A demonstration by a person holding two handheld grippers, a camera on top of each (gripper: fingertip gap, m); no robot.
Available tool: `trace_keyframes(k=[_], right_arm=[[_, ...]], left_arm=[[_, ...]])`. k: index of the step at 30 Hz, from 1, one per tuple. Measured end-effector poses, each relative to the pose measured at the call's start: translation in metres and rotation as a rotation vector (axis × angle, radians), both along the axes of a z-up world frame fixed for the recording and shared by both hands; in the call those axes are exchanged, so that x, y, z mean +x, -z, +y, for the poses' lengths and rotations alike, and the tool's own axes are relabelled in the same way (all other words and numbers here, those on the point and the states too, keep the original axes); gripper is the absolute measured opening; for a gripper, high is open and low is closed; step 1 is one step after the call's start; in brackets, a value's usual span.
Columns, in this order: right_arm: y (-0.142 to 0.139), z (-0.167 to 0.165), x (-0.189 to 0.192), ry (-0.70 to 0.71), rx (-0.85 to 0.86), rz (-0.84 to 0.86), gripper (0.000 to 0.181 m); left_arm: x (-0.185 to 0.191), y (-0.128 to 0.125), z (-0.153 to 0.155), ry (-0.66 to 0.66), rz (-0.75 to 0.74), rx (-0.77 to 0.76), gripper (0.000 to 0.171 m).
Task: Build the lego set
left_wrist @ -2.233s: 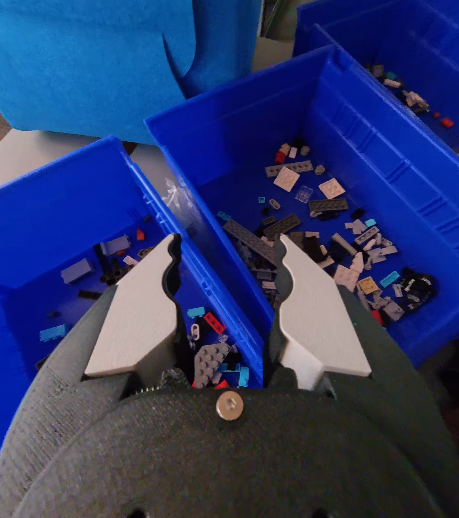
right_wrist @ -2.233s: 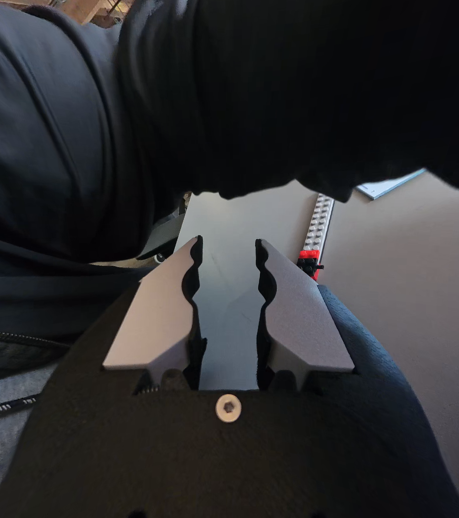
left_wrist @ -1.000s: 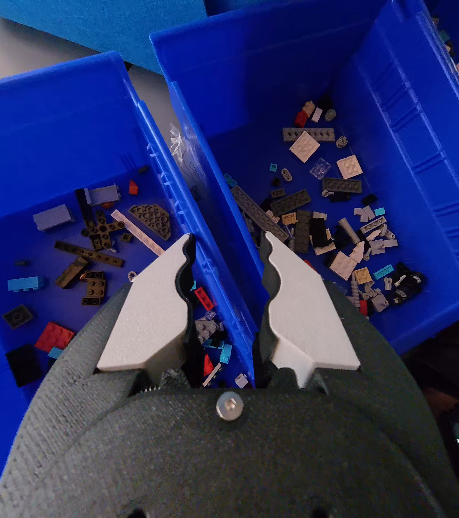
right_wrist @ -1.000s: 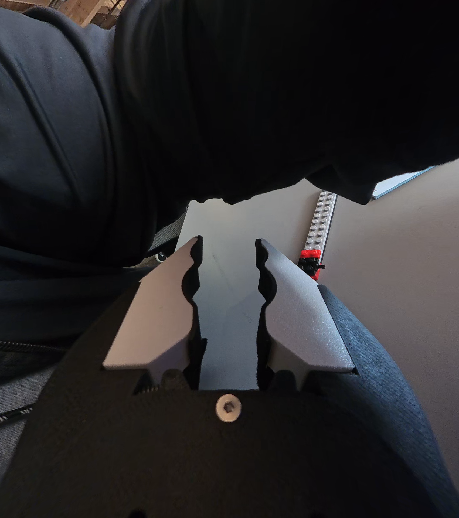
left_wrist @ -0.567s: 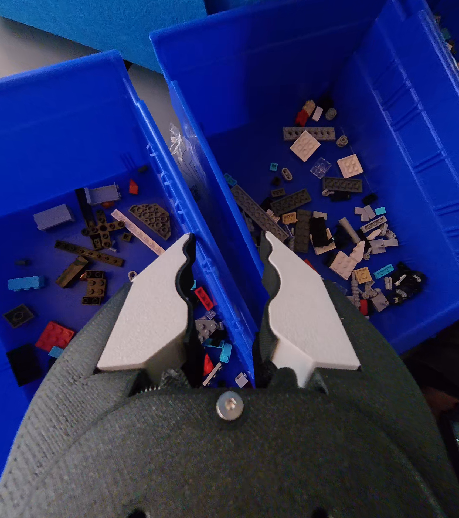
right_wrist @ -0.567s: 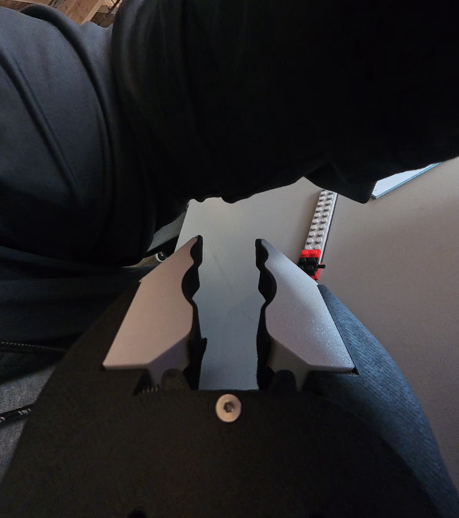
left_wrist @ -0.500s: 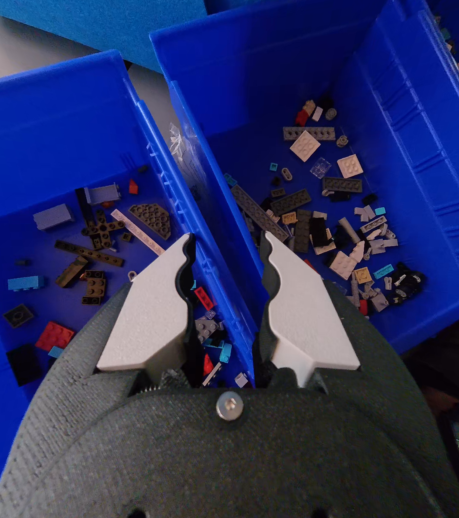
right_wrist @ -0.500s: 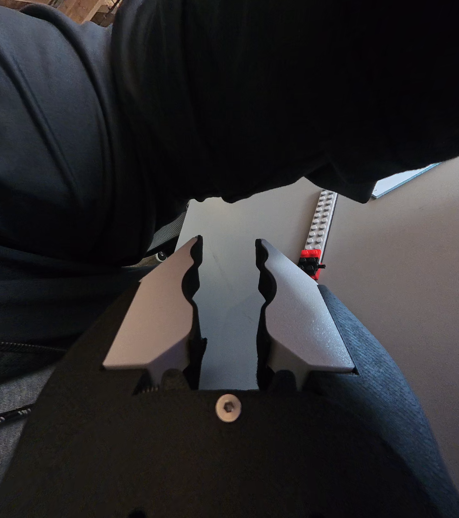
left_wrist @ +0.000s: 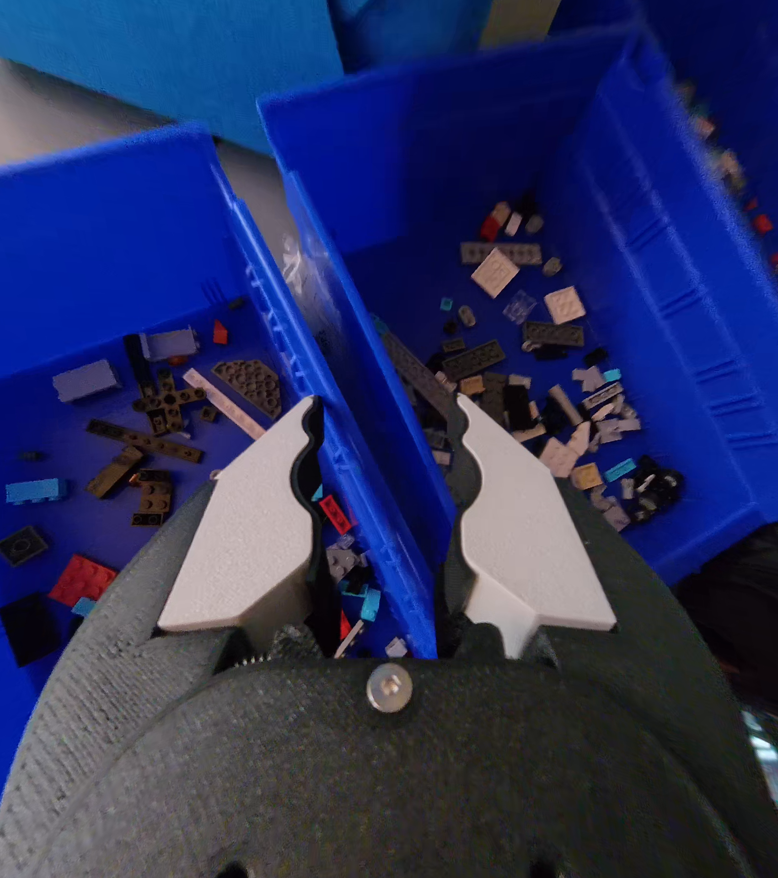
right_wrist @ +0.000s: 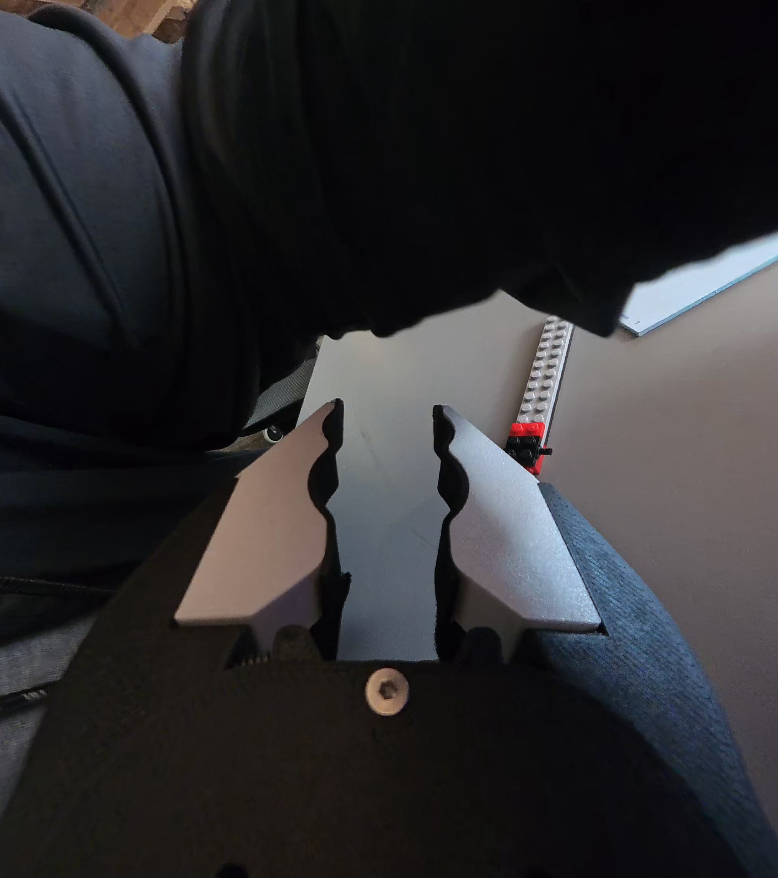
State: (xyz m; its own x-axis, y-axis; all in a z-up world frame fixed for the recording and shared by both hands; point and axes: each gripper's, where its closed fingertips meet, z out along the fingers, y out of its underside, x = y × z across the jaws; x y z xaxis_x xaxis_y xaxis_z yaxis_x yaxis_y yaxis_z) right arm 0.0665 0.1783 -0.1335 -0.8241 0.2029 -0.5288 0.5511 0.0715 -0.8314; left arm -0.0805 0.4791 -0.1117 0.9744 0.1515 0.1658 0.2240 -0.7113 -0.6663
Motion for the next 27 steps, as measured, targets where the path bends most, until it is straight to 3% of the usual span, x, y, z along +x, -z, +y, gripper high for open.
trace_keyframes(k=[4,9,14,20,27], right_arm=[[0.000,0.000,0.000,0.003,-0.002,-0.001,0.040],[0.002,-0.001,-0.001,0.005,0.014,-0.003,0.040],[0.004,-0.003,-0.003,0.012,0.031,-0.001,0.040],[0.002,-0.001,-0.004,0.026,0.017,0.012,0.040],[-0.004,0.003,-0.006,0.027,-0.040,-0.014,0.040]], left_arm=[[0.011,-0.035,-0.008,0.018,-0.031,0.097,0.053],[0.050,-0.077,-0.026,0.131,-0.062,0.156,0.053],[0.112,-0.114,0.016,0.346,0.021,0.150,0.052],[0.184,-0.103,0.112,0.576,0.113,0.056,0.051],[0.227,-0.048,0.207,0.726,0.203,-0.093,0.051]])
